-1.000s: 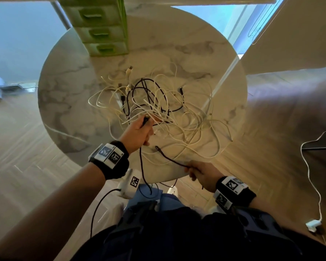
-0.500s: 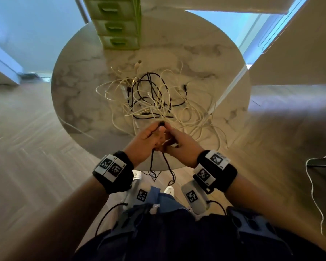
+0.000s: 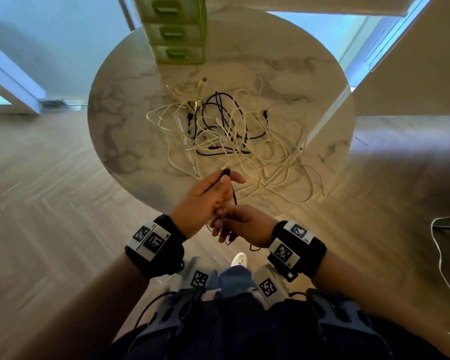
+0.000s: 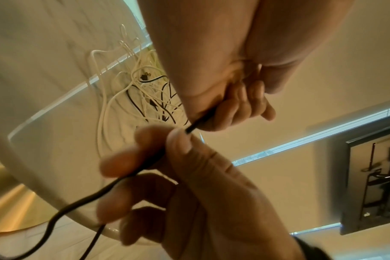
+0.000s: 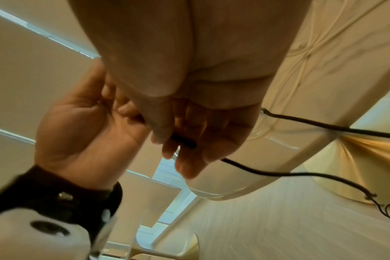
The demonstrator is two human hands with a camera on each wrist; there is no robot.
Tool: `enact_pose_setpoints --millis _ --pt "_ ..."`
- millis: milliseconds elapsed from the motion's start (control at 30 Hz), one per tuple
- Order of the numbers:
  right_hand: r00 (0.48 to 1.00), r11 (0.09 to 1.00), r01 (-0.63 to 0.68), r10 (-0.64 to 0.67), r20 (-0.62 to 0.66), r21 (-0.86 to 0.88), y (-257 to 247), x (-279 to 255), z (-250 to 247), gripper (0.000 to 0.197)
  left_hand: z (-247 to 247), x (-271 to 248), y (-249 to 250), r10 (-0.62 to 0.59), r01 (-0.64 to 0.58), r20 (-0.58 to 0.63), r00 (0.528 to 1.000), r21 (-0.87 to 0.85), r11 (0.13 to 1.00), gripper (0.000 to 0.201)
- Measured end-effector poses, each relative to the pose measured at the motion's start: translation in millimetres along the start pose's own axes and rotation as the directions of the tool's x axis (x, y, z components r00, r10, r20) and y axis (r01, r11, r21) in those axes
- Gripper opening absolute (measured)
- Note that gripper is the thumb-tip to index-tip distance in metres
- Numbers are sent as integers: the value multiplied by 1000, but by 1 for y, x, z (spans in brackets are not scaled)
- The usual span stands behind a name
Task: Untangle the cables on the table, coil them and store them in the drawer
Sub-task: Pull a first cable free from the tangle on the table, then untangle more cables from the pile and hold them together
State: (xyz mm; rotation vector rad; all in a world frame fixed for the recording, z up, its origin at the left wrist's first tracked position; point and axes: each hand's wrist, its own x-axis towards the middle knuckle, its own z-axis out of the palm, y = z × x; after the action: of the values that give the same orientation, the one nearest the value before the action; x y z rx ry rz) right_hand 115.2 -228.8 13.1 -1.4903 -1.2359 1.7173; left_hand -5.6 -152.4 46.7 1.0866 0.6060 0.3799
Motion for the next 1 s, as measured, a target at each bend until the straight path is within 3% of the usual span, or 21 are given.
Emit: enact_pose_setpoints --millis 100,200,300,367,400,467,533,567,633,700,833,900,933,1000 --pt "998 994 -31 24 -64 -108 14 1 17 14 -11 -9 10 15 -11 46 999 -68 998 28" --pt "985 959 -149 124 -117 -243 49 -2 37 17 -28 -24 27 91 -79 85 992 -132 988 27" --pt "941 835 -338 313 -130 -434 101 -10 56 16 -49 -39 46 181 -157 121 976 -184 970 29" --pt "912 721 -391 387 -136 -572 126 -14 67 21 -61 -47 54 200 -176 136 970 -169 970 32" --pt "911 699 -399 376 -170 -594 130 -14 71 27 -65 -50 56 196 -175 145 970 -147 974 32" --pt "913 754 -382 221 -342 -534 118 -12 72 35 -71 -55 54 162 -149 144 976 -94 984 32" --pt "826 815 -313 -19 -563 -487 94 -2 62 33 -71 -59 47 115 -114 123 986 -11 993 28" --pt "779 824 -304 -75 -622 -479 82 5 54 32 -70 -62 42 92 -98 115 989 45 994 25" --pt "756 823 -347 -40 -654 -451 66 21 39 34 -68 -67 33 53 -68 113 992 137 988 26" --pt "779 806 -367 -6 -626 -465 59 29 35 32 -66 -71 29 22 -43 125 992 163 986 27" --pt "869 813 -223 -84 -488 -538 61 9 69 18 -68 -69 30 -6 -6 135 991 89 996 27" --pt "928 783 -287 84 -364 -552 70 -1 83 26 -67 -65 30 5 -14 146 989 60 998 28" --pt "931 754 -330 160 -328 -568 69 -4 87 32 -67 -63 30 12 -21 150 989 63 998 27" --pt "934 824 -276 107 -341 -496 49 -4 88 38 -63 -59 28 16 -29 151 988 81 996 25"
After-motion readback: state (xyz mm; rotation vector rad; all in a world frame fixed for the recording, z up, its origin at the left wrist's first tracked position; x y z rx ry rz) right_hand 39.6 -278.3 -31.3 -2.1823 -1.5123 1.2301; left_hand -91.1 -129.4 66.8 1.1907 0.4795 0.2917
